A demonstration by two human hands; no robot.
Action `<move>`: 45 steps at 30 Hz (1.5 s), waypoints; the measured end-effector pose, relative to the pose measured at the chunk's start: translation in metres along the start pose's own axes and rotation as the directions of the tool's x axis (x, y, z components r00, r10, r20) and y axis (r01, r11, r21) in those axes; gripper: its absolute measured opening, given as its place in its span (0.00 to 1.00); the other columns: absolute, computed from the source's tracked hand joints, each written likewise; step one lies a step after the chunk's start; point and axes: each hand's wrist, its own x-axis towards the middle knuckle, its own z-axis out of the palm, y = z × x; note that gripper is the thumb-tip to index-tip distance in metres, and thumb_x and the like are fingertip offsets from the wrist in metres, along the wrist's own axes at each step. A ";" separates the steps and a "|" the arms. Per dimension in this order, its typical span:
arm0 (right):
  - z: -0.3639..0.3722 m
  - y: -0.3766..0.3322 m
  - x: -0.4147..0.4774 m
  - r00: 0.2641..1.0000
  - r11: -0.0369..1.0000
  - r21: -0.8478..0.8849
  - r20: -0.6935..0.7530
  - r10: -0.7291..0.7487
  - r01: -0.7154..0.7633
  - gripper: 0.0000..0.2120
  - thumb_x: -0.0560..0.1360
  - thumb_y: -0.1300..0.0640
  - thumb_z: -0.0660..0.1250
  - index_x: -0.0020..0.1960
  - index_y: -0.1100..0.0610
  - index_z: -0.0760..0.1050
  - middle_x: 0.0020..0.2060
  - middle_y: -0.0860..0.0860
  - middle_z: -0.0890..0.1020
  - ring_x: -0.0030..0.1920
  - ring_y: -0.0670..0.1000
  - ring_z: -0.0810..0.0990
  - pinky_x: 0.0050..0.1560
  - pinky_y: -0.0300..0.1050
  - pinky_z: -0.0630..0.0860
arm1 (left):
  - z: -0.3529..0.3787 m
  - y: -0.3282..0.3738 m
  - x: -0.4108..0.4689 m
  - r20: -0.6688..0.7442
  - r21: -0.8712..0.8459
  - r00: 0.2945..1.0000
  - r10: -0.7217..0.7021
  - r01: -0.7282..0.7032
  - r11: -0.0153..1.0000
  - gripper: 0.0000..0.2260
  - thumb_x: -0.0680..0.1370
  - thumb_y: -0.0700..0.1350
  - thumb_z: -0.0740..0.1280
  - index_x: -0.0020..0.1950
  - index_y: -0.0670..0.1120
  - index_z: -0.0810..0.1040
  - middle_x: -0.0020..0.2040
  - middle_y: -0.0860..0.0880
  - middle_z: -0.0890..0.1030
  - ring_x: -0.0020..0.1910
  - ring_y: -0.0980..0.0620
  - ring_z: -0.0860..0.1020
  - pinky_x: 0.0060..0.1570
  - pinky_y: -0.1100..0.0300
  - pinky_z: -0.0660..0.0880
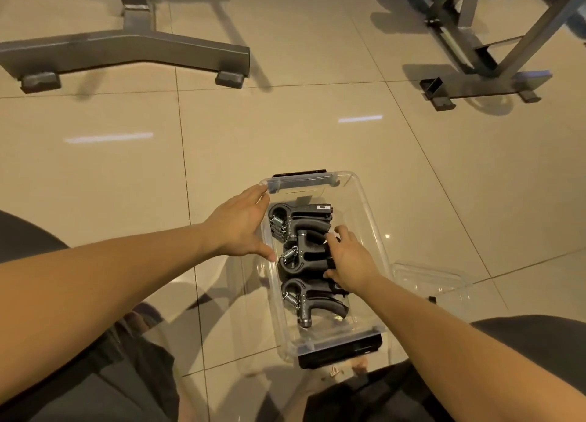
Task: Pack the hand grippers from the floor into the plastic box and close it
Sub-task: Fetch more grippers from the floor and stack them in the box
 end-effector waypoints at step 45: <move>-0.188 -0.411 -0.075 0.852 0.822 0.367 -0.461 -0.247 0.436 0.32 0.69 0.37 0.76 0.66 0.53 0.74 0.63 0.50 0.78 0.58 0.52 0.79 0.56 0.53 0.80 | -0.073 -0.135 -0.383 -0.483 -0.228 0.688 -0.541 0.498 0.837 0.33 0.67 0.65 0.77 0.66 0.51 0.77 0.73 0.52 0.72 0.70 0.51 0.69 0.64 0.54 0.71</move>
